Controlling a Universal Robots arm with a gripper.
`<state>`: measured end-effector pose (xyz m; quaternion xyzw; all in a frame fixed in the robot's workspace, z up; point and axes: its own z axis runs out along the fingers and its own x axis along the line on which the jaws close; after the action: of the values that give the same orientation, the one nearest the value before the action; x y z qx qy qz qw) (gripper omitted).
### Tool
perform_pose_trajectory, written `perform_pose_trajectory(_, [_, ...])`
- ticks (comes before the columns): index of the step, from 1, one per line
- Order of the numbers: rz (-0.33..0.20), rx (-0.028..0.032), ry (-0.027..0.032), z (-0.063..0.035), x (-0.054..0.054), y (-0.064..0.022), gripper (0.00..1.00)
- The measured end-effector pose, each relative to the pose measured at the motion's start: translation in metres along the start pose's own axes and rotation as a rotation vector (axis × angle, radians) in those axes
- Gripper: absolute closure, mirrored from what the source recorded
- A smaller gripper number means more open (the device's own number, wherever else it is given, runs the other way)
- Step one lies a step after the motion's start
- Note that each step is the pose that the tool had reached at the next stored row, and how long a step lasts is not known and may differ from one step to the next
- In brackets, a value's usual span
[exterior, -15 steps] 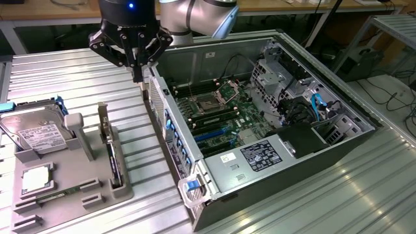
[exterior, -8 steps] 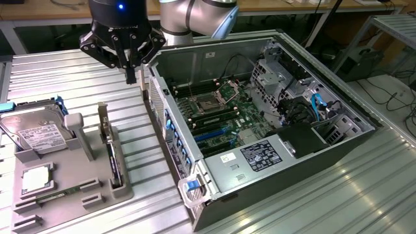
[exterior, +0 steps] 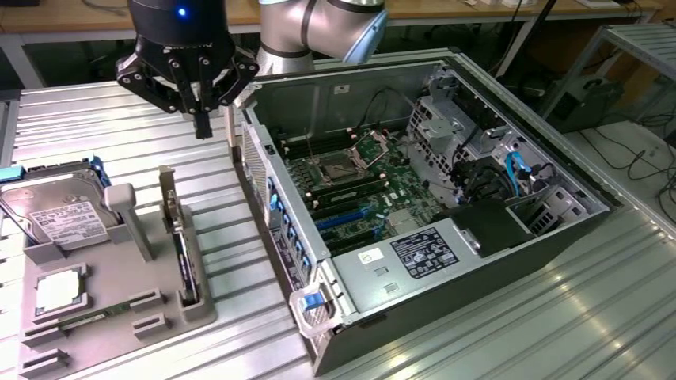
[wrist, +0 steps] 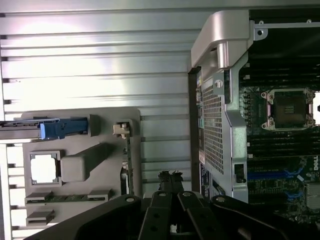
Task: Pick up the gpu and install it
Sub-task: 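Reach for the gpu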
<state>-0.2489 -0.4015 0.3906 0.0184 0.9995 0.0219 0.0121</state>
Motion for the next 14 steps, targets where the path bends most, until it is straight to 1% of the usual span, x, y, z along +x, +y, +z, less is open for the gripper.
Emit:
perform_pose_trajectory(9, [-0.01, -0.0002, 0.0004, 0.0002, 0.009, -0.004, 0.89])
perform_pose_trajectory(14, [-0.027, -0.0007, 0.0012, 0.0004, 0.015, -0.0118, 0.89])
